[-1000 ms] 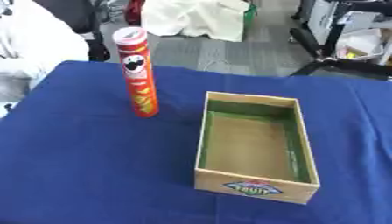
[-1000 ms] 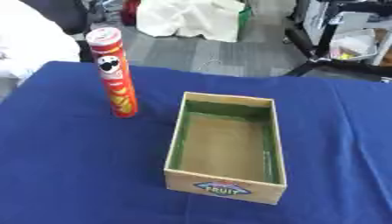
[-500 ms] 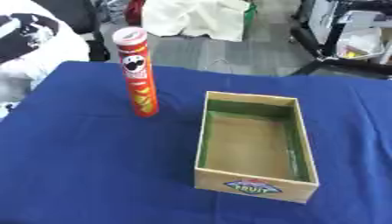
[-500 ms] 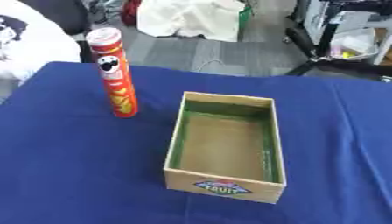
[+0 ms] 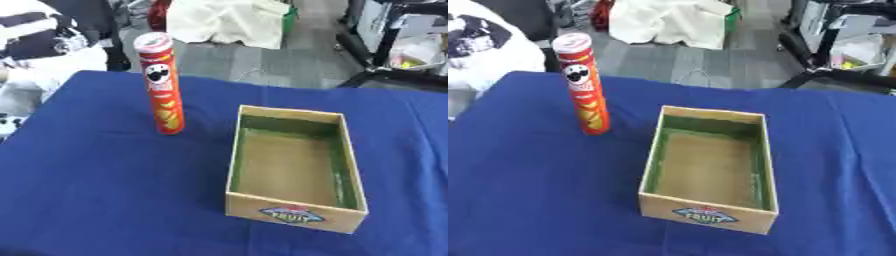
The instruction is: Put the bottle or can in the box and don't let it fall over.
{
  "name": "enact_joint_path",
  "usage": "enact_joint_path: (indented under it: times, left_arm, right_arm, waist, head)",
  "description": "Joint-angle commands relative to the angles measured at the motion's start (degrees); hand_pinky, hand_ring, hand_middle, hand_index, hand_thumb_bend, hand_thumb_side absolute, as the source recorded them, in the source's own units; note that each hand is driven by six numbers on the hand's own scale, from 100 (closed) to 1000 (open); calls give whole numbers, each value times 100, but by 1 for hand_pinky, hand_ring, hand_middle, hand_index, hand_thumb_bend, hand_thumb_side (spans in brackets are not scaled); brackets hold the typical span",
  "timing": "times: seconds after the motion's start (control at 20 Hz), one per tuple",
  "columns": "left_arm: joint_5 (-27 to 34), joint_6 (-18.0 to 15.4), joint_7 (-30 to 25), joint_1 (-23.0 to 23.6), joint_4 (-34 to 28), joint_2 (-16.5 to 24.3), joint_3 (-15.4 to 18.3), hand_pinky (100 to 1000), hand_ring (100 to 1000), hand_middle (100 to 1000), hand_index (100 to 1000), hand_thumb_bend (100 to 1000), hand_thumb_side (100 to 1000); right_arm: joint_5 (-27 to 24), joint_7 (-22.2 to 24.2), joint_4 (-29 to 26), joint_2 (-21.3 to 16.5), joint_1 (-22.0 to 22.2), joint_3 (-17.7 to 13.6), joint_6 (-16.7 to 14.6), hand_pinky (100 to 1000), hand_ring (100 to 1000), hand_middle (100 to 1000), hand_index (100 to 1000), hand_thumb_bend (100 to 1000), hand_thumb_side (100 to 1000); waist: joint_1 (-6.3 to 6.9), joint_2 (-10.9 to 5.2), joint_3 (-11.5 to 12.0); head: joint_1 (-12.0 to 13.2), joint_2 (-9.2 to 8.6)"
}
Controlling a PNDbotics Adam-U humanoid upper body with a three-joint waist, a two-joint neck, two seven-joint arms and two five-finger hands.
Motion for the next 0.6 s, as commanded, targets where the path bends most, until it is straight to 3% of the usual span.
enact_joint_path:
  times: [0.05, 0.45, 0.5, 0.6]
  left_arm:
    - [-64, -5, -305, -199, -47, 57, 238, 853, 830, 824, 879, 322, 861]
    - [-83, -15, -574, -496, 13, -143, 194, 862, 849, 838, 909, 532, 867]
    - [-93, 5, -548, -533, 23, -177, 185, 864, 844, 835, 910, 620, 853]
    - [-149, 69, -398, -600, 36, -245, 154, 876, 852, 837, 906, 621, 810]
  right_arm:
    - [-16, 25, -68, -189, -41, -22, 9, 887, 753, 754, 975, 100, 654]
    - [-1, 66, -68, -191, -32, 5, 31, 888, 749, 752, 975, 100, 661]
    - [-2, 72, -68, -192, -31, 8, 33, 888, 748, 752, 975, 100, 661]
    - [-6, 79, -68, -188, -32, 11, 38, 888, 747, 752, 976, 100, 664]
  waist:
    - [30, -121, 10]
    - [69, -115, 7]
    - [73, -116, 3]
    - [80, -115, -4]
  head:
    - [26, 31]
    - [30, 40]
    - [31, 43]
    - [39, 46]
